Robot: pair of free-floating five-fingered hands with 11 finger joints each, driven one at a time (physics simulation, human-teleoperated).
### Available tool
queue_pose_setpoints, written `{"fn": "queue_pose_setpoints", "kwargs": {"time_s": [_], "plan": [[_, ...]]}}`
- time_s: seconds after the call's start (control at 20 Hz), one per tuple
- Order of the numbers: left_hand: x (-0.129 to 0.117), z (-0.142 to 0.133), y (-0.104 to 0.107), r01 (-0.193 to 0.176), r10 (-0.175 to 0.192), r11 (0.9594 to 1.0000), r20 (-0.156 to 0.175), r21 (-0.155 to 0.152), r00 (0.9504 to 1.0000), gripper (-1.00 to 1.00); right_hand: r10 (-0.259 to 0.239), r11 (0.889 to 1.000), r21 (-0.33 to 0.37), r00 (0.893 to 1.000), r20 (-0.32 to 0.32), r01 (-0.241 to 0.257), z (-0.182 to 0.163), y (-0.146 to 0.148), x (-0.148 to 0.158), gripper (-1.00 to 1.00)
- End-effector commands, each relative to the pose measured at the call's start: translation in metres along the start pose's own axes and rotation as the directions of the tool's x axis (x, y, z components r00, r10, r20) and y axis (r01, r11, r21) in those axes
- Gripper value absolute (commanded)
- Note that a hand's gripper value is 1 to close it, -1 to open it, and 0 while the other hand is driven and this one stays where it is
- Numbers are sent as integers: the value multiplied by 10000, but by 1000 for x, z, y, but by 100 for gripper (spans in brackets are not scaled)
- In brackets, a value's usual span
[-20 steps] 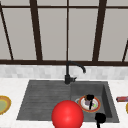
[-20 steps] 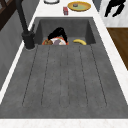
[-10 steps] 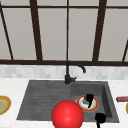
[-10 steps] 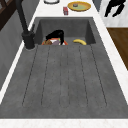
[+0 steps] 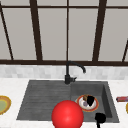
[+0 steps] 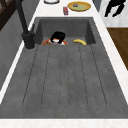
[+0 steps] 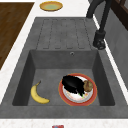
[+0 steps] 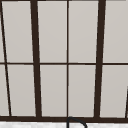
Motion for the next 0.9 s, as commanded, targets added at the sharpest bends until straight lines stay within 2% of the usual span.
{"fn": "queue_pose_setpoints", "kwargs": {"time_s": [0.0, 0.05, 0.1, 0.15, 0.2, 0.25, 0.35, 0.4, 0.45, 0.5, 0.6, 0.7, 0.85], "plan": [[8, -3, -12, -628, 628, 9978, 32, 199, 9980, 100, 0, 10000, 0, 10000, 0, 0, 0, 0, 0, 0], [11, -8, -6, -199, 199, 9998, -1, -86, 9998, 100, 0, 10000, 0, 10000, 0, 0, 0, 0, 0, 0], [10, -9, 1, 27, -27, 9999, 35, -101, 10000, 100, 0, 10000, 0, 10000, 0, 0, 0, 0, 0, 0], [0, 7, 9, -303, 304, 9995, 455, -48, 9985, 100, 0, 10000, 0, 10000, 0, 0, 0, 0, 0, 0], [-2, 8, 15, -226, 229, 9997, 504, -80, 9985, 100, 0, 10000, 0, 10000, 0, 0, 0, 0, 0, 0], [-2, 14, 18, -267, 266, 9996, 354, 23, 9990, 100, 0, 10000, 0, 10000, 0, 0, 0, 0, 0, 0], [-2, 19, 27, -518, 518, 9986, 107, 40, 9986, 100, 0, 10000, 0, 10000, 0, 0, 0, 0, 0, 0], [0, 20, 26, -688, 689, 9976, 290, -51, 9972, 100, 0, 10000, 0, 10000, 0, 0, 0, 0, 0, 0], [1, 21, 25, -559, 568, 9983, 575, -172, 9967, 100, 0, 10000, 0, 10000, 0, 0, 0, 0, 0, 0], [3, 26, 24, -695, 701, 9975, 533, -131, 9961, 100, 0, 10000, 0, 10000, 0, 0, 0, 0, 0, 0], [2, 28, 29, -912, 907, 9958, 710, 36, 9933, 100, 0, 10000, 0, 10000, 0, 0, 0, 0, 0, 0], [3, 32, 34, -1039, 1029, 9945, 738, 102, 9920, 100, 0, 10000, 0, 10000, 0, 0, 0, 0, 0, 0], [0, 38, 42, -1379, 1355, 9899, 711, 314, 9882, 100, 0, 10000, 0, 10000, 0, 0, 0, 0, 0, 0]]}}
